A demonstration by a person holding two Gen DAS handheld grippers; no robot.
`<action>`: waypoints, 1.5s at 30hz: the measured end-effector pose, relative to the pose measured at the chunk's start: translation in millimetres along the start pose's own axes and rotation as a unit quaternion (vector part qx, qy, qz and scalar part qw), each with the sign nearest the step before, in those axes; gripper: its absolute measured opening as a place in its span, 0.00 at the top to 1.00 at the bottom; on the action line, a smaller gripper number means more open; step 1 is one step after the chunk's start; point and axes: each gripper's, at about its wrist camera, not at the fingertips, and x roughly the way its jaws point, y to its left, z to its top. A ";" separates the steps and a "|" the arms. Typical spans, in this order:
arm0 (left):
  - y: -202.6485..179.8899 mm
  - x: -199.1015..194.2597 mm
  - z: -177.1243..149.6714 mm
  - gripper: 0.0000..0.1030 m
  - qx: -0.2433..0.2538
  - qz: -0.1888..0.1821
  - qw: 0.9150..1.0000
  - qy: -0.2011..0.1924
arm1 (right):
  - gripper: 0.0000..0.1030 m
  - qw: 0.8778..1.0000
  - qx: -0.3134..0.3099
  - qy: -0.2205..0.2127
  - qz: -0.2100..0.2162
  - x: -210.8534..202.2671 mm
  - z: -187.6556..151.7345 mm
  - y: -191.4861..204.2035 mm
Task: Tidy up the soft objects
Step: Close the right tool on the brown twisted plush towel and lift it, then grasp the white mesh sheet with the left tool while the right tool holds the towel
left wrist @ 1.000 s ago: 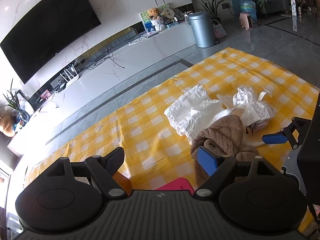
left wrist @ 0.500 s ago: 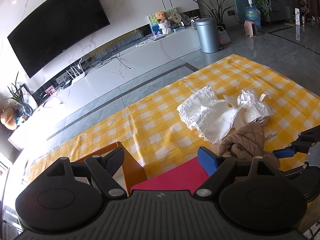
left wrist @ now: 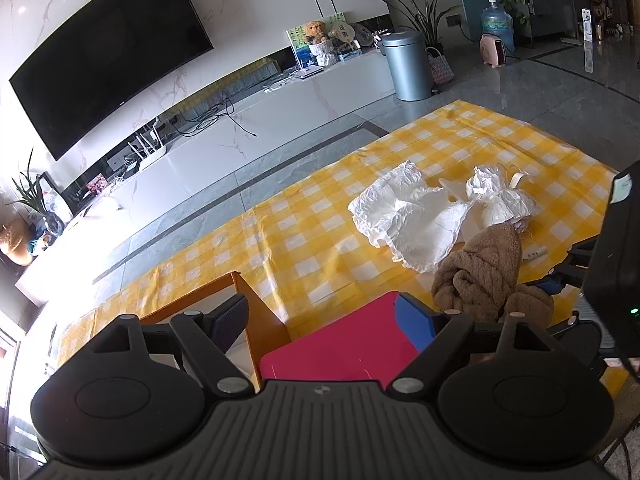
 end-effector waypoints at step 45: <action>-145.0 159.6 55.1 0.46 -0.035 -0.127 0.986 0.102 | 0.16 0.944 0.306 -0.047 -0.111 -73.4 -81.0 -116.8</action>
